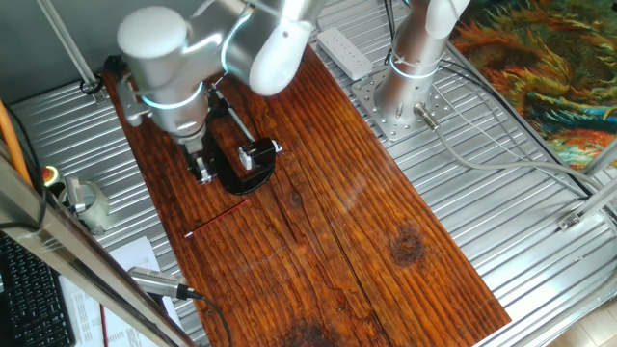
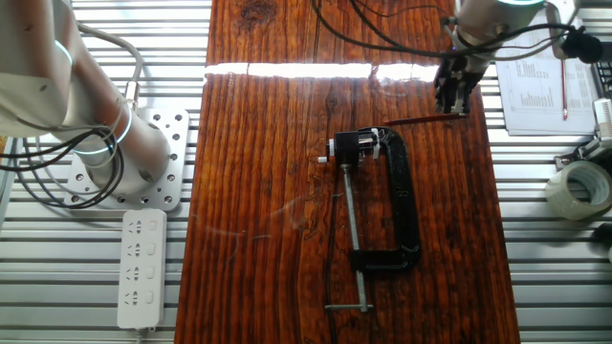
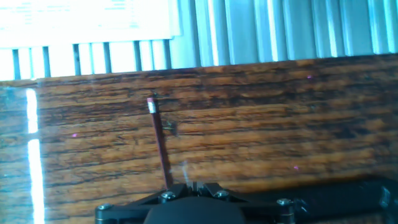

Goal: Insert the pencil into the pencil sharpener

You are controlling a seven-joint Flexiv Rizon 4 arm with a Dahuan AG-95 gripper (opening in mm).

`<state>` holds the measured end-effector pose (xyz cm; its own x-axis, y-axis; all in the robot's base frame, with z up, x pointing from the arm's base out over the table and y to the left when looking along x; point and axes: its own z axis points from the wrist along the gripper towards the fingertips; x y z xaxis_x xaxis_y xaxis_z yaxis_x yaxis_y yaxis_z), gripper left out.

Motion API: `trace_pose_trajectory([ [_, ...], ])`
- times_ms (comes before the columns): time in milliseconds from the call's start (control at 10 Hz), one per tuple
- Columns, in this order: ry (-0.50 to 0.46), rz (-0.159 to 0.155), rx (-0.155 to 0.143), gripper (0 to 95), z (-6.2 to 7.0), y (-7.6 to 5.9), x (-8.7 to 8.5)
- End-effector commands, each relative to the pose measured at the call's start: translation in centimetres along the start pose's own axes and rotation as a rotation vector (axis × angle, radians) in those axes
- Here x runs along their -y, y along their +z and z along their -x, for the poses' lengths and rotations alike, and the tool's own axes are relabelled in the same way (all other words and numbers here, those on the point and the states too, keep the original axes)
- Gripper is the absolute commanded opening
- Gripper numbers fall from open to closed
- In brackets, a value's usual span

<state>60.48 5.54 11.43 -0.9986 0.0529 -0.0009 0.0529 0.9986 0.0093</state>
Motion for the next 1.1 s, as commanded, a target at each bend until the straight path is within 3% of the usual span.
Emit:
trace_pose_trajectory([
  [100,-0.001,-0.003,0.003,0.0,0.4,1.2,-0.9],
  [500,0.010,-0.002,-0.005,0.0,1.1,3.8,-3.1],
  [600,0.000,0.005,-0.006,19.0,1.1,4.1,-3.4],
  [700,-0.034,-0.002,-0.002,19.0,1.1,4.1,-3.4],
  [1000,-0.009,-0.012,-0.019,19.0,0.4,4.6,-4.4],
  [1100,-0.007,-0.011,-0.022,0.0,0.2,4.7,-4.6],
])
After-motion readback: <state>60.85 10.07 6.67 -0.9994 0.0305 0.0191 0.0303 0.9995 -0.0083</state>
